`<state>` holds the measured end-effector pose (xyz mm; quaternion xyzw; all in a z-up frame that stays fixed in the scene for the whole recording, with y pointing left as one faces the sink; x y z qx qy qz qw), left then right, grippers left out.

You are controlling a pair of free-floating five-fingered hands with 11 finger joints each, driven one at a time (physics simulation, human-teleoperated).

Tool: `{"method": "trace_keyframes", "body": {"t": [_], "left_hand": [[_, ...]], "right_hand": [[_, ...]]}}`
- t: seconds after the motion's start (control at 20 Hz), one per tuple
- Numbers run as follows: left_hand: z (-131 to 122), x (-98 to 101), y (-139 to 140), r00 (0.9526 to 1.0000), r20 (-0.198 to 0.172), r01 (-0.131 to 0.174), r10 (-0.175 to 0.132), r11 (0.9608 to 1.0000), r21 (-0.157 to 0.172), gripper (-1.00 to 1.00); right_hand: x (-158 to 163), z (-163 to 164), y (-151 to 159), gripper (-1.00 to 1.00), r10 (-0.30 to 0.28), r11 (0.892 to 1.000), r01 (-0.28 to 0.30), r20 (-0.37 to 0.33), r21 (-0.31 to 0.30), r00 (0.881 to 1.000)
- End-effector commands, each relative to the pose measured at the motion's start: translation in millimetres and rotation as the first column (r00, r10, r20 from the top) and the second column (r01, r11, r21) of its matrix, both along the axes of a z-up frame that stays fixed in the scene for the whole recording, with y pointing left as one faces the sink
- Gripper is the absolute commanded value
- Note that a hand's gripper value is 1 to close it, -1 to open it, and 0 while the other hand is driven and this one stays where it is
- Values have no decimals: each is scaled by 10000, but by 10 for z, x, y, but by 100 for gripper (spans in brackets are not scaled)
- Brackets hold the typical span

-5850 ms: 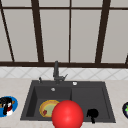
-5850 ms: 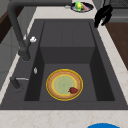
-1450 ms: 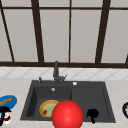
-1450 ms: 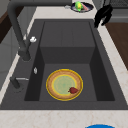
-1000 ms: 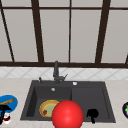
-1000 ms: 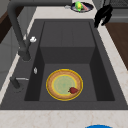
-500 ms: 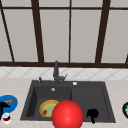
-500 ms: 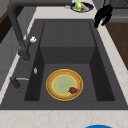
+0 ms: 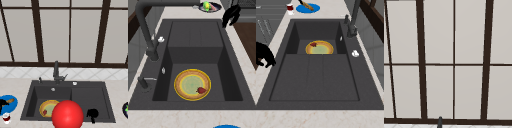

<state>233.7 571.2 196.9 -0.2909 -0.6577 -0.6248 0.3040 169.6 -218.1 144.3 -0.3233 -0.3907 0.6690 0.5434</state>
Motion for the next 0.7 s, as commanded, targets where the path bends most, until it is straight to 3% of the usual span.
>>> {"method": "trace_keyframes", "body": {"t": [0.0,0.1,0.4,0.55,0.65], "left_hand": [[13,51,79,9960,2,-888,888,9960,-118,-100],[26,37,99,9946,-4,-1037,1037,9945,-128,-100],[63,51,206,9946,-3,-1033,1033,9945,-151,-100],[155,52,228,9947,212,-995,1003,9944,-363,-100],[182,51,228,9946,175,-1020,1026,9943,-294,-100]], "right_hand": [[0,0,0,0,0,10000,0,0,0,10000],[0,0,0,0,0,10000,0,0,0,10000],[0,0,0,0,0,10000,0,0,0,10000],[0,0,0,0,0,10000,0,0,0,10000],[0,0,0,0,0,10000,0,0,0,10000]]}}
